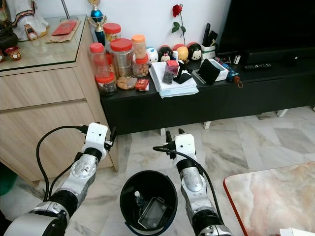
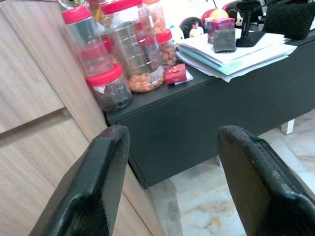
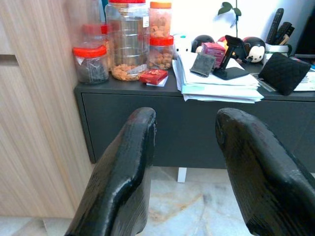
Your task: Picking trash to rubbish bin
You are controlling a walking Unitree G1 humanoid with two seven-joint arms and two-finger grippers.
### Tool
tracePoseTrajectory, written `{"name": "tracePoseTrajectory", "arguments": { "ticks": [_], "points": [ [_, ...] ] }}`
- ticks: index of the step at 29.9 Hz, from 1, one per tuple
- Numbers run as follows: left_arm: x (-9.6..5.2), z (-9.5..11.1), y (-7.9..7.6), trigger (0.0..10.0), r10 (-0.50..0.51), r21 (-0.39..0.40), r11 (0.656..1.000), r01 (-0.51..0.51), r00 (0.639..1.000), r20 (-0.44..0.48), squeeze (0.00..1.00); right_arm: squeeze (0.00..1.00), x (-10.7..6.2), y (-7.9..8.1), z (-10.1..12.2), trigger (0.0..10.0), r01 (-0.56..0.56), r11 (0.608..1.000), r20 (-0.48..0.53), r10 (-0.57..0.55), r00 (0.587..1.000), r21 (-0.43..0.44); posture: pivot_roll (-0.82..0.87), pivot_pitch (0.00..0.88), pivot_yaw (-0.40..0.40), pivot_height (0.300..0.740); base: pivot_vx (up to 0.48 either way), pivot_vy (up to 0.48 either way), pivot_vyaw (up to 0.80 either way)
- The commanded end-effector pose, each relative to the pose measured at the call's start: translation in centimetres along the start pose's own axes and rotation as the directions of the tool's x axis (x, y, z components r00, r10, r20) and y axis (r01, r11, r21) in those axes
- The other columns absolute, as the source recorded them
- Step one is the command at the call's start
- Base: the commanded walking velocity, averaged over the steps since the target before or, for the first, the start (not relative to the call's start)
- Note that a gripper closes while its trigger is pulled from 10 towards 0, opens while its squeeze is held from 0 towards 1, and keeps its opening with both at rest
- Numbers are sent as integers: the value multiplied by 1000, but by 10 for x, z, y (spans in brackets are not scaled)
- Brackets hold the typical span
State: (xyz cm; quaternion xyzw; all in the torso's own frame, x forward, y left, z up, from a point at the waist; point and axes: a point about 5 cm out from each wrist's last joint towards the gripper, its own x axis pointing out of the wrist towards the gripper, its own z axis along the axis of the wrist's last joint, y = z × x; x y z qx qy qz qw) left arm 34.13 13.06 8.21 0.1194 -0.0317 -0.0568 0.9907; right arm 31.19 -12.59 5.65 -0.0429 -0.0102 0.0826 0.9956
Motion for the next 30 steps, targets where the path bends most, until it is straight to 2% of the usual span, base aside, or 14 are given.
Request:
{"name": "tracePoseTrajectory", "arguments": {
  "ticks": [1, 30],
  "points": [
    [-2, -3, 0, 10000, -2, -4, 1000, 2, 1000, -8, 0, 0, 3, 2, 2, 10000, -5, 1000, 9, 5, 1000, 1, 145, 0, 37, 740, 0, 0, 0],
    [-1, -1, -4, 10000, -17, -15, 1000, 17, 1000, -3, 0, 0, 3, 1, 1, 10000, -9, 1000, 0, 9, 1000, -2, 139, 0, 37, 740, 0, 0, 0]
  ]
}}
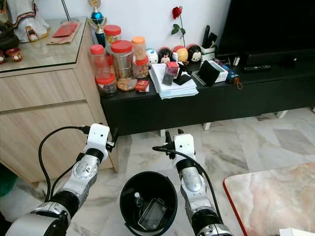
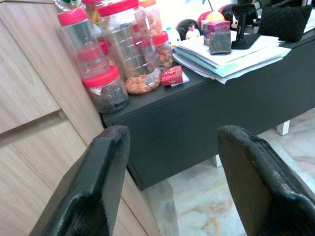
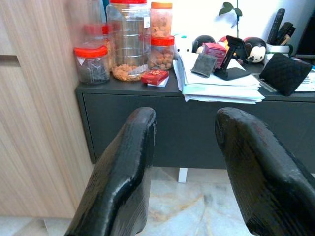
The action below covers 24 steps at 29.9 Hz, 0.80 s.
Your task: Picking trash to rubbish bin
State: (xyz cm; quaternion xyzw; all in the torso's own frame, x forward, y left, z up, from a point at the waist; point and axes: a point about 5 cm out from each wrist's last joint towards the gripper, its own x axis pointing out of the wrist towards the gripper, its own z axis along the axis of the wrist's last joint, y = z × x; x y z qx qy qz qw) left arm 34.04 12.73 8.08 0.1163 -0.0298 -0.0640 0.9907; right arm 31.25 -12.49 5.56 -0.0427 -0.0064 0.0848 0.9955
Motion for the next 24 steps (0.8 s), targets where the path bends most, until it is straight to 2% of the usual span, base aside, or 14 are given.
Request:
{"name": "tracePoseTrajectory", "arguments": {
  "ticks": [1, 12, 24],
  "points": [
    [0, 0, 0, 10000, -2, -8, 1000, 2, 1000, 0, 0, 0, 2, 0, 2, 10000, -6, 1000, 6, 6, 1000, -2, 140, 0, 36, 740, 0, 0, 0],
    [0, 0, -1, 10000, 1, -15, 1000, -1, 1000, 1, 0, 0, 2, -1, 1, 10000, -8, 1000, 3, 8, 1000, -3, 139, 0, 32, 740, 0, 0, 0],
    [0, 0, -2, 10000, 5, -23, 1000, -5, 1000, 2, 0, 0, 1, 0, 1, 10000, -15, 1000, 0, 15, 1000, -4, 142, 0, 25, 740, -242, 0, 0]
  ]
}}
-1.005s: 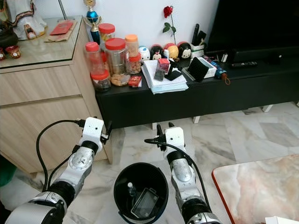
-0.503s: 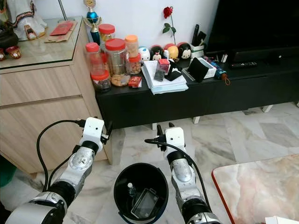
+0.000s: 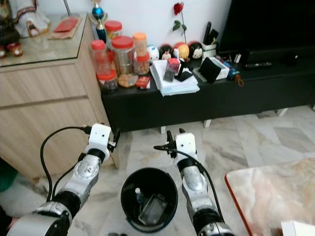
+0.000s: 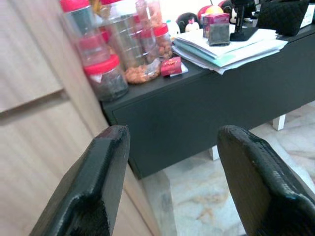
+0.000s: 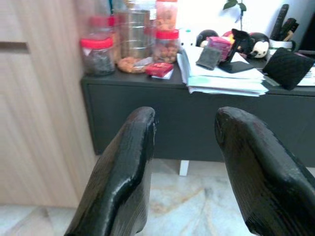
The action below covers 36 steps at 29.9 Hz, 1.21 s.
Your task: Picking trash to rubbish bin
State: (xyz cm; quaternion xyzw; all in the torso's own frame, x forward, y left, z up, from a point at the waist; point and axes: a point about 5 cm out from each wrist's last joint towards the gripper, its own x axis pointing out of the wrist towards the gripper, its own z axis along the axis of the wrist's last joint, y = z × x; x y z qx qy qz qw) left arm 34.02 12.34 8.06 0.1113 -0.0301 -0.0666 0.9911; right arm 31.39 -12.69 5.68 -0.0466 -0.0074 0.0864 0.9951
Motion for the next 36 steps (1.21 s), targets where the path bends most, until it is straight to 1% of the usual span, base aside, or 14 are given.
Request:
{"name": "tracePoseTrajectory", "arguments": {
  "ticks": [1, 16, 36],
  "points": [
    [-1, 0, 2, 10000, 10, -13, 1000, -10, 1000, 1, 0, 0, 0, 3, 0, 10000, -13, 1000, -1, 13, 1000, 4, 142, 0, 25, 740, -244, 0, 0],
    [-1, -1, 2, 10000, 14, -15, 1000, -14, 1000, 0, 0, 0, 1, 3, -1, 10000, -21, 1000, -4, 21, 1000, 2, 142, 0, 20, 740, -244, 0, 0],
    [-1, -1, 1, 10000, 17, -19, 1000, -17, 1000, 2, 0, 0, 1, 4, -1, 10000, -29, 1000, -3, 29, 1000, 3, 142, 1, 18, 740, 0, 0, 0]
  ]
}}
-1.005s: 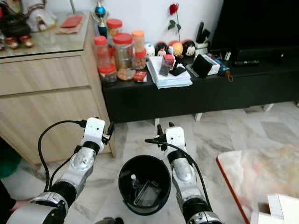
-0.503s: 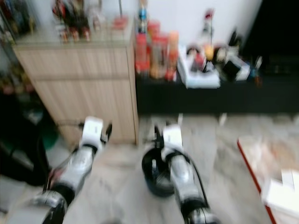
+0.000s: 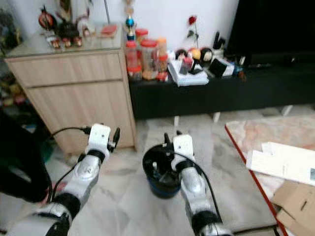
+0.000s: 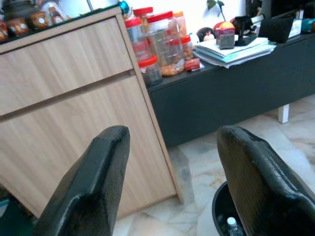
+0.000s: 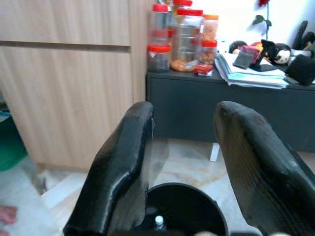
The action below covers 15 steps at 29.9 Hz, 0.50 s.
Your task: Picking trash to rubbish bin
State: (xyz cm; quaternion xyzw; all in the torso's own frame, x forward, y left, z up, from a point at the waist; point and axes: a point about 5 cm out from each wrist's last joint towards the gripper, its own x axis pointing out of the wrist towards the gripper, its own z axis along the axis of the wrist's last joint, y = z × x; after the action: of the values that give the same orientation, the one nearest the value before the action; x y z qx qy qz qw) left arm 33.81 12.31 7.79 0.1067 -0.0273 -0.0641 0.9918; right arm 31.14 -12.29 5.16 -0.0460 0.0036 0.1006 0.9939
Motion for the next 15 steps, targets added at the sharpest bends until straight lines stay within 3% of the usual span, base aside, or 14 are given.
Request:
{"name": "tracePoseTrajectory", "arguments": {
  "ticks": [1, 15],
  "points": [
    [1, 2, 3, 10000, 11, -10, 1000, -11, 1000, 7, 0, 0, 2, -1, 4, 10000, 0, 1000, 17, 0, 1000, -1, 142, 1, 18, 740, 0, 0, 0],
    [1, 2, 3, 10000, 9, -10, 1000, -9, 1000, 8, 0, 0, 2, 0, 4, 10000, -2, 1000, 18, 2, 1000, 0, 142, 1, 18, 740, 0, 0, 0]
  ]
}}
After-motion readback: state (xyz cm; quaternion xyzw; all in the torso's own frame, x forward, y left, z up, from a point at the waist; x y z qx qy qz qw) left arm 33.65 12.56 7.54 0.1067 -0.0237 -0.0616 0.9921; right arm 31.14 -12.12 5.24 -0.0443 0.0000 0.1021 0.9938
